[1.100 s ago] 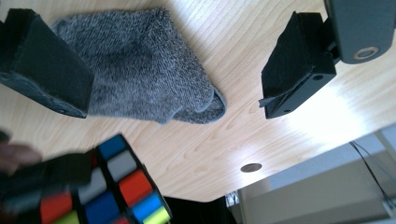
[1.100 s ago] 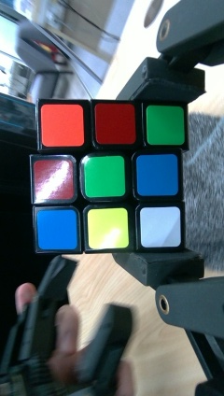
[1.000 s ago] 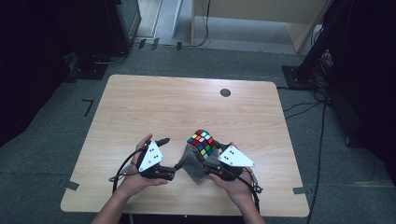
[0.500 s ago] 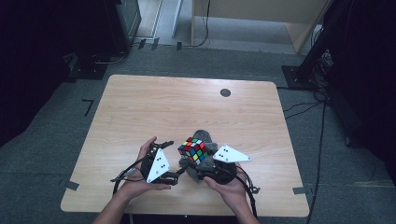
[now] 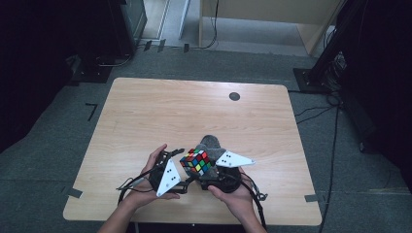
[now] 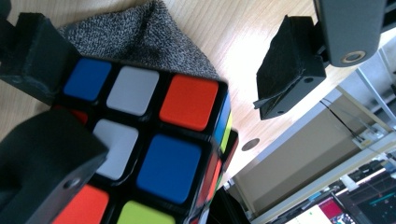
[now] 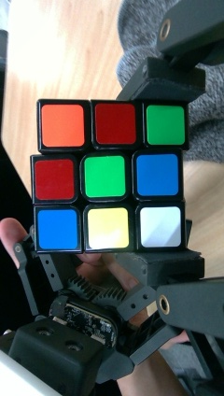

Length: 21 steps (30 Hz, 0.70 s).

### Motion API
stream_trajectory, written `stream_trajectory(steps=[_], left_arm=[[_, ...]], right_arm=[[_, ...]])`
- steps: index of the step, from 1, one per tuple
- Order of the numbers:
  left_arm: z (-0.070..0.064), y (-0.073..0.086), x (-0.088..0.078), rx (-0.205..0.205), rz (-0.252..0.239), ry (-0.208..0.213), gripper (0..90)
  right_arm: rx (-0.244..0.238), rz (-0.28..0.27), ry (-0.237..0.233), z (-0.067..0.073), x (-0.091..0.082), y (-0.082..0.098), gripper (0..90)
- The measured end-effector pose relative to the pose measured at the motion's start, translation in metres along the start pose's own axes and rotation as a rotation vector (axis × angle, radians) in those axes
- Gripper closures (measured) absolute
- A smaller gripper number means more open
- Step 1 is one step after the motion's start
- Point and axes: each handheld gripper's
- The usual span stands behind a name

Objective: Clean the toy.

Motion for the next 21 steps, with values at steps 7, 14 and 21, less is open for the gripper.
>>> stream_trajectory(steps=[7, 14, 21], left_arm=[[-0.006, 0.001, 0.001, 0.062, 0.007, -0.005, 16.1], [-0.011, 0.002, 0.002, 0.099, 0.001, -0.012, 25.5], [-0.016, 0.002, 0.002, 0.142, 0.003, -0.026, 33.6]], right_arm=[[0.025, 0.051, -0.019, 0.002, 0.007, 0.001, 34.2], [0.105, 0.064, -0.034, -0.005, 0.008, 0.001, 34.1], [0.164, 0.082, -0.035, -0.010, 0.008, 0.001, 33.7]])
Point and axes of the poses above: each handheld gripper's, and its own axes: x roughly forward along the jaws, y roughly out of its underside, z roughly to its left, and after that the axes turned 8 degrees about -y, right-handed
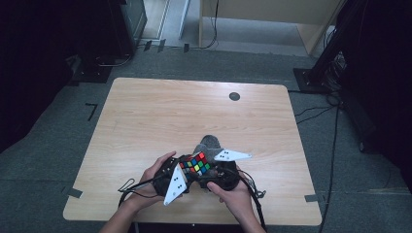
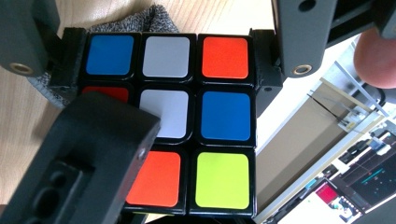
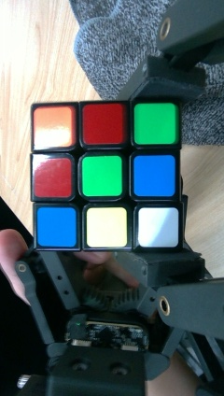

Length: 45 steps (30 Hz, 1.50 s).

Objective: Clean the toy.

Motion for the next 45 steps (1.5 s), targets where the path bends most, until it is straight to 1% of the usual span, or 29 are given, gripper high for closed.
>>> stream_trajectory(steps=[2, 3, 4, 5, 7, 9, 11, 12, 14, 15, 16, 18, 19, 20, 22, 23, 24, 27, 29, 31, 32, 33, 35, 37, 39, 41, 43, 44, 45], left_arm=[[0.001, 0.000, 0.000, -0.008, -0.005, -0.004, 33.7], [0.002, 0.000, 0.000, -0.018, -0.003, -0.005, 33.7], [0.002, 0.000, 0.000, -0.018, -0.003, -0.005, 33.7], [0.006, 0.002, 0.000, -0.049, 0.005, -0.012, 33.7], [0.011, 0.006, 0.001, -0.091, 0.020, -0.016, 33.7], [0.018, 0.011, 0.001, -0.132, 0.038, -0.023, 33.7], [0.024, 0.015, 0.001, -0.181, 0.041, -0.021, 33.7], [0.026, 0.016, 0.000, -0.197, 0.039, -0.022, 33.7], [0.028, 0.016, -0.001, -0.216, 0.034, -0.023, 33.7], [0.028, 0.016, -0.001, -0.216, 0.034, -0.023, 33.7], [0.031, 0.017, -0.002, -0.229, 0.035, -0.029, 33.7], [0.036, 0.020, -0.002, -0.245, 0.048, -0.038, 33.7], [0.036, 0.020, -0.002, -0.245, 0.048, -0.038, 33.7], [0.042, 0.024, -0.003, -0.275, 0.062, -0.045, 33.7], [0.047, 0.027, -0.005, -0.315, 0.065, -0.047, 33.7], [0.049, 0.027, -0.005, -0.338, 0.062, -0.043, 33.7], [0.050, 0.028, -0.006, -0.357, 0.059, -0.036, 33.7], [0.052, 0.028, -0.007, -0.385, 0.054, -0.021, 33.7], [0.053, 0.028, -0.006, -0.407, 0.050, -0.007, 33.7], [0.053, 0.028, -0.006, -0.422, 0.050, 0.001, 33.7], [0.054, 0.028, -0.006, -0.430, 0.051, 0.004, 33.7], [0.054, 0.028, -0.006, -0.439, 0.053, 0.006, 33.7], [0.056, 0.028, -0.007, -0.453, 0.049, 0.011, 33.7], [0.059, 0.028, -0.008, -0.473, 0.042, 0.019, 33.7], [0.061, 0.029, -0.010, -0.497, 0.035, 0.029, 33.7], [0.062, 0.029, -0.010, -0.506, 0.035, 0.036, 33.7], [0.063, 0.030, -0.010, -0.512, 0.042, 0.044, 33.7], [0.063, 0.030, -0.010, -0.512, 0.042, 0.044, 33.7], [0.063, 0.030, -0.010, -0.516, 0.046, 0.048, 33.7]], right_arm=[[0.001, -0.007, -0.011, -0.001, -0.001, 0.000, 32.1], [0.010, -0.012, -0.027, -0.001, -0.002, -0.001, 28.8], [0.010, -0.012, -0.027, -0.001, -0.002, -0.001, 28.8], [-0.001, -0.015, -0.062, -0.002, -0.004, -0.003, 23.0], [-0.013, -0.027, -0.065, -0.002, -0.008, -0.004, 19.9], [-0.029, -0.058, -0.067, -0.002, -0.014, -0.006, 19.4], [-0.038, -0.095, -0.067, -0.004, -0.019, -0.008, 22.0], [-0.042, -0.113, -0.074, -0.005, -0.022, -0.008, 24.6], [-0.062, -0.140, -0.085, -0.005, -0.025, -0.009, 30.0], [-0.073, -0.159, -0.084, -0.006, -0.027, -0.009, 33.1], [-0.089, -0.181, -0.082, -0.006, -0.029, -0.009, 35.1], [-0.106, -0.208, -0.043, -0.010, -0.031, -0.007, 36.9], [-0.116, -0.194, -0.015, -0.014, -0.029, -0.006, 36.5], [-0.131, -0.171, 0.026, -0.017, -0.027, -0.004, 34.4], [-0.177, -0.109, 0.122, -0.025, -0.017, 0.003, 31.2], [-0.190, -0.076, 0.154, -0.028, -0.011, 0.007, 29.6], [-0.194, -0.049, 0.173, -0.031, -0.005, 0.012, 30.1], [-0.205, 0.018, 0.186, -0.039, 0.009, 0.022, 34.1], [-0.226, 0.057, 0.205, -0.044, 0.016, 0.028, 36.7], [-0.229, 0.111, 0.230, -0.047, 0.022, 0.033, 36.9], [-0.232, 0.130, 0.245, -0.049, 0.025, 0.036, 39.4], [-0.247, 0.140, 0.262, -0.050, 0.027, 0.039, 42.4], [-0.283, 0.153, 0.274, -0.050, 0.029, 0.042, 45.0], [-0.297, 0.164, 0.292, -0.050, 0.028, 0.043, 51.9], [-0.305, 0.159, 0.300, -0.052, 0.026, 0.045, 57.0], [-0.324, 0.157, 0.307, -0.053, 0.025, 0.046, 60.7], [-0.317, 0.165, 0.322, -0.053, 0.023, 0.046, 69.0], [-0.317, 0.165, 0.322, -0.053, 0.023, 0.046, 69.0], [-0.307, 0.173, 0.335, -0.052, 0.021, 0.045, 73.5]])
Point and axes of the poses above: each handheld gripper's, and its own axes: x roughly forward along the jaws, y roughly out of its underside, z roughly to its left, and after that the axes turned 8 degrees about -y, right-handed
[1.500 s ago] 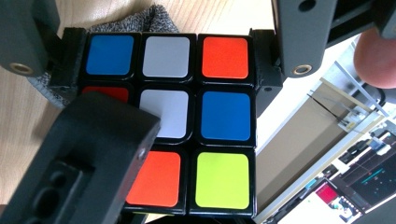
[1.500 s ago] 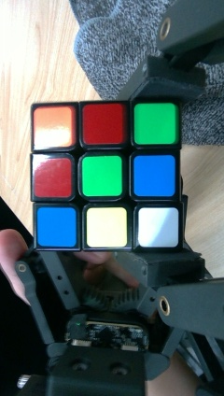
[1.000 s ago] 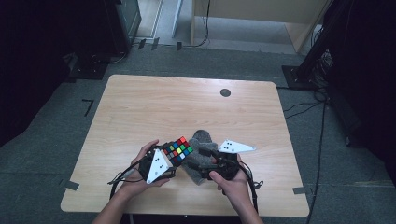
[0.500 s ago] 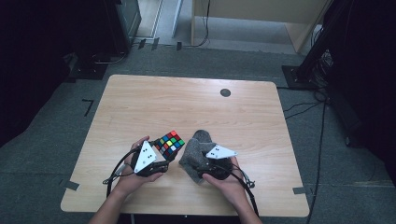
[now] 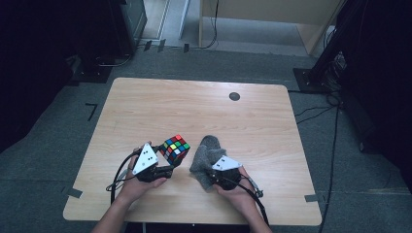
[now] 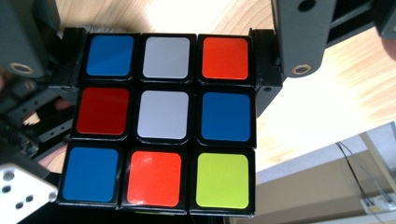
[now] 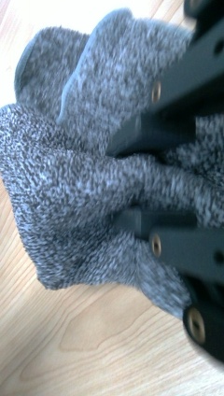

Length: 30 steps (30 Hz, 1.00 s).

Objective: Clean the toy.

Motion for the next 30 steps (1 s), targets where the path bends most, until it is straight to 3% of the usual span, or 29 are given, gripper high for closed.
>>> stream_trajectory(steps=[1, 3, 4, 5, 6, 9, 12, 13, 14, 15, 18, 22, 25, 30], left_arm=[[0.000, 0.000, 0.001, 0.004, 0.012, 0.002, 33.7], [-0.001, 0.001, 0.002, 0.011, 0.020, 0.000, 33.7], [-0.002, 0.001, 0.004, 0.019, 0.032, 0.001, 33.7], [-0.004, 0.003, 0.007, 0.033, 0.054, 0.003, 33.7], [-0.006, 0.004, 0.009, 0.041, 0.066, 0.005, 33.7], [-0.011, 0.005, 0.012, 0.058, 0.085, 0.018, 33.7], [-0.016, 0.003, 0.015, 0.068, 0.084, 0.046, 33.7], [-0.016, 0.003, 0.015, 0.068, 0.084, 0.046, 33.7], [-0.019, 0.003, 0.015, 0.074, 0.083, 0.056, 33.7], [-0.025, 0.002, 0.017, 0.088, 0.084, 0.085, 33.7], [-0.035, 0.001, 0.018, 0.126, 0.080, 0.119, 33.8], [-0.046, -0.004, 0.013, 0.179, 0.032, 0.150, 33.8], [-0.047, -0.007, 0.010, 0.195, 0.011, 0.155, 33.9], [-0.044, -0.007, 0.012, 0.173, 0.025, 0.178, 33.9]], right_arm=[[0.031, 0.003, -0.001, -0.002, -0.005, -0.001, 78.5], [0.048, -0.008, 0.000, -0.004, -0.009, -0.002, 79.3], [0.066, -0.033, 0.008, -0.005, -0.013, -0.003, 79.8], [0.096, -0.112, 0.015, -0.008, -0.026, -0.007, 80.3], [0.096, -0.148, 0.013, -0.008, -0.031, -0.010, 80.4], [0.068, -0.304, -0.008, -0.003, -0.054, -0.021, 80.4], [0.013, -0.425, -0.033, 0.009, -0.074, -0.032, 80.3], [0.004, -0.460, -0.058, 0.013, -0.078, -0.035, 80.3], [0.004, -0.460, -0.058, 0.013, -0.078, -0.035, 80.3], [-0.021, -0.508, -0.112, 0.025, -0.085, -0.043, 80.2], [-0.053, -0.507, -0.157, 0.039, -0.085, -0.050, 79.9], [-0.044, -0.458, -0.141, 0.043, -0.076, -0.049, 79.7], [0.027, -0.466, -0.158, 0.033, -0.076, -0.044, 79.6], [0.124, -0.380, -0.056, 0.010, -0.075, -0.035, 79.5]])
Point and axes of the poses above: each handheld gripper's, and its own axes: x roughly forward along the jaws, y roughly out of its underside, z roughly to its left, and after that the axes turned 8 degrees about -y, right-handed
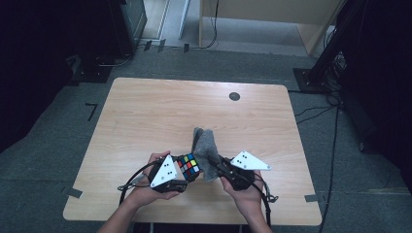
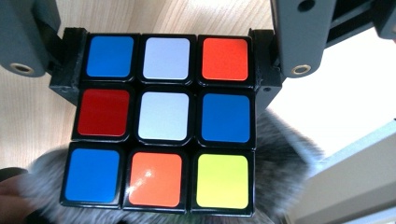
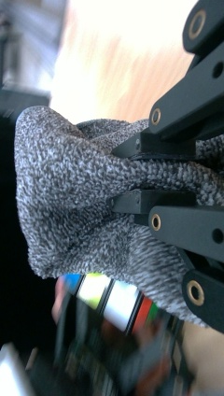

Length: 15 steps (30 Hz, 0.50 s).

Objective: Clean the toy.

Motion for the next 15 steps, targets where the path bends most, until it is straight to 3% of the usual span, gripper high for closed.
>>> stream_trajectory(steps=[2, 3, 6, 7, 8, 10, 12, 13, 15], left_arm=[[0.000, 0.000, 0.001, -0.002, 0.008, 0.002, 33.9], [0.000, 0.001, 0.003, 0.002, 0.019, -0.004, 33.9], [-0.002, 0.000, 0.003, 0.006, 0.015, -0.003, 33.9], [-0.002, 0.000, 0.003, 0.006, 0.015, -0.003, 33.9], [-0.002, -0.002, 0.002, 0.014, 0.002, -0.002, 33.9], [-0.002, -0.002, 0.000, 0.024, -0.013, 0.004, 34.0], [-0.002, -0.002, -0.001, 0.012, -0.025, 0.016, 34.0], [0.001, -0.003, -0.002, -0.013, -0.041, 0.033, 34.0], [0.004, -0.004, -0.002, -0.027, -0.041, 0.016, 33.9]], right_arm=[[0.011, -0.008, 0.006, -0.002, -0.002, 0.001, 79.5], [0.006, -0.039, -0.016, 0.001, -0.005, -0.001, 79.2], [-0.053, -0.079, -0.100, 0.017, -0.005, -0.008, 78.7], [-0.053, -0.079, -0.100, 0.017, -0.005, -0.008, 78.7], [-0.099, -0.050, -0.120, 0.028, 0.000, -0.009, 78.3], [-0.098, -0.059, -0.104, 0.026, 0.000, -0.006, 78.5], [-0.075, -0.046, -0.044, 0.015, -0.003, -0.003, 78.8], [-0.059, -0.029, -0.013, 0.008, -0.005, -0.001, 78.8], [-0.021, -0.015, 0.023, -0.001, -0.008, 0.002, 78.8]])
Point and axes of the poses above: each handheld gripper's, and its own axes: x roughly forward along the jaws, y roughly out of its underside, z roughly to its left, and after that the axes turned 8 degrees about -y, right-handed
